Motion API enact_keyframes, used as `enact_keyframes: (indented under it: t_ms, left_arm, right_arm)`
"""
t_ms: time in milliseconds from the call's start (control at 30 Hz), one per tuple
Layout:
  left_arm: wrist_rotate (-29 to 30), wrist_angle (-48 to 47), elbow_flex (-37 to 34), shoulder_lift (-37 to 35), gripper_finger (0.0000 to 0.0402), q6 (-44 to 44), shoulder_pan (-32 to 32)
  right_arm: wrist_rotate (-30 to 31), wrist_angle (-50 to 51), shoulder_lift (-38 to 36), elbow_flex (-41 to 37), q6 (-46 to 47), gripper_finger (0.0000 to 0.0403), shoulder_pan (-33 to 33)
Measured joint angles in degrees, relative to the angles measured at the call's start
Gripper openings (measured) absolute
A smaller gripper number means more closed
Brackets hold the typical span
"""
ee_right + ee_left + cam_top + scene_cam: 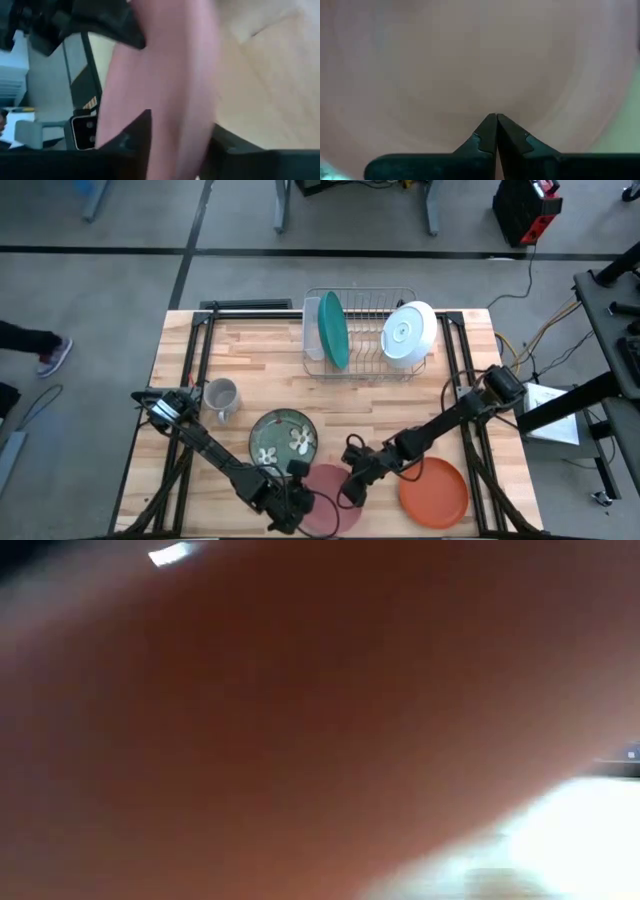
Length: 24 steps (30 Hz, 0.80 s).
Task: Sort dishes
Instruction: Put the pink plate in the dish rack
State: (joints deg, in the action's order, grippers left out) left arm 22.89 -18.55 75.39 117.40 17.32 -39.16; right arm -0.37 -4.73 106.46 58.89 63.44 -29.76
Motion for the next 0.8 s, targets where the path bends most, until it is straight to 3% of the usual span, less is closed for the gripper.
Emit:
enact_keyframes:
  t_ms: [200,500,667,800]
  left_arm:
    - [2.5,-5.16,4.41,-0.17,0.0,-1.43,-0.16]
    - [17.35,-21.28,16.23,-0.35,0.0,-7.21,-2.38]
    - [24.21,-29.16,20.53,-1.03,0.0,-8.3,-2.49]
    - [33.37,-34.04,23.0,-1.07,0.0,-7.93,-2.13]
  right_arm:
    - [6.05,9.13,-4.13,0.29,-0.04,0.0019,-1.52]
    - [16.44,34.62,-14.78,6.79,4.79,0.0026,-6.59]
    - [30.73,52.14,-20.33,14.01,8.06,0.0017,-9.55]
    - [49.96,64.04,-22.83,18.26,11.3,0.0017,-10.1]
